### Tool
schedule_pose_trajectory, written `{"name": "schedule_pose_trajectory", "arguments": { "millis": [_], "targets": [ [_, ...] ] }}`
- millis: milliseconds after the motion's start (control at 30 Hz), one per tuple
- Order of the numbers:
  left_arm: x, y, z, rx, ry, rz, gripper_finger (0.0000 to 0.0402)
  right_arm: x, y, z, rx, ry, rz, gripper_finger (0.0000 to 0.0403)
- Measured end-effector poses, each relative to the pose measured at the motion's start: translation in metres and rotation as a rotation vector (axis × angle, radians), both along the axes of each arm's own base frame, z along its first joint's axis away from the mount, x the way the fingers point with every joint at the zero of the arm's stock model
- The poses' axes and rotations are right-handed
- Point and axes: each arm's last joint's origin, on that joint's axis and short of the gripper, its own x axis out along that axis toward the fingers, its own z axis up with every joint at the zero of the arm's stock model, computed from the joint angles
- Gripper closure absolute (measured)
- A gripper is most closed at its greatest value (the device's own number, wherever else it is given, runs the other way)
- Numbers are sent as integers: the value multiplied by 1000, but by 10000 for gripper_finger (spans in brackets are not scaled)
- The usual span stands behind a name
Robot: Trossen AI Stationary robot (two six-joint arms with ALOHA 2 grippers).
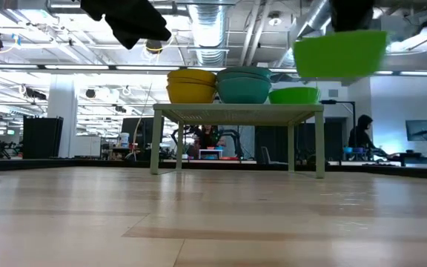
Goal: Pick & Place Mini bowls
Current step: Stack the right green bowl on the green bowl on the shelf
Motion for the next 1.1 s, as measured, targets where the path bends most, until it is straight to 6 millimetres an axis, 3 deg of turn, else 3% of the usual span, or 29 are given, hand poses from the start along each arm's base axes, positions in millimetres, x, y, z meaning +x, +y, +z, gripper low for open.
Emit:
{"name": "schedule_pose_trajectory", "arguments": {
  "millis": [233, 400, 633, 867, 1100],
  "targets": [
    [0, 0, 0, -1, -2, 0, 293, -35, -53, 59, -150, -215, -165, 399],
    [0, 0, 0, -1, -3, 0, 293, -57, -95, 73, -247, -250, -353, 401],
    [0, 0, 0, -4, -5, 1, 293, -69, -144, 70, -253, -177, -474, 400],
    [0, 0, 1, -6, -6, 3, 293, -54, -181, 54, -120, -149, -424, 401],
    [0, 0, 1, -6, -6, 4, 293, -37, -204, 34, -47, -90, -358, 400]
  ]
}}
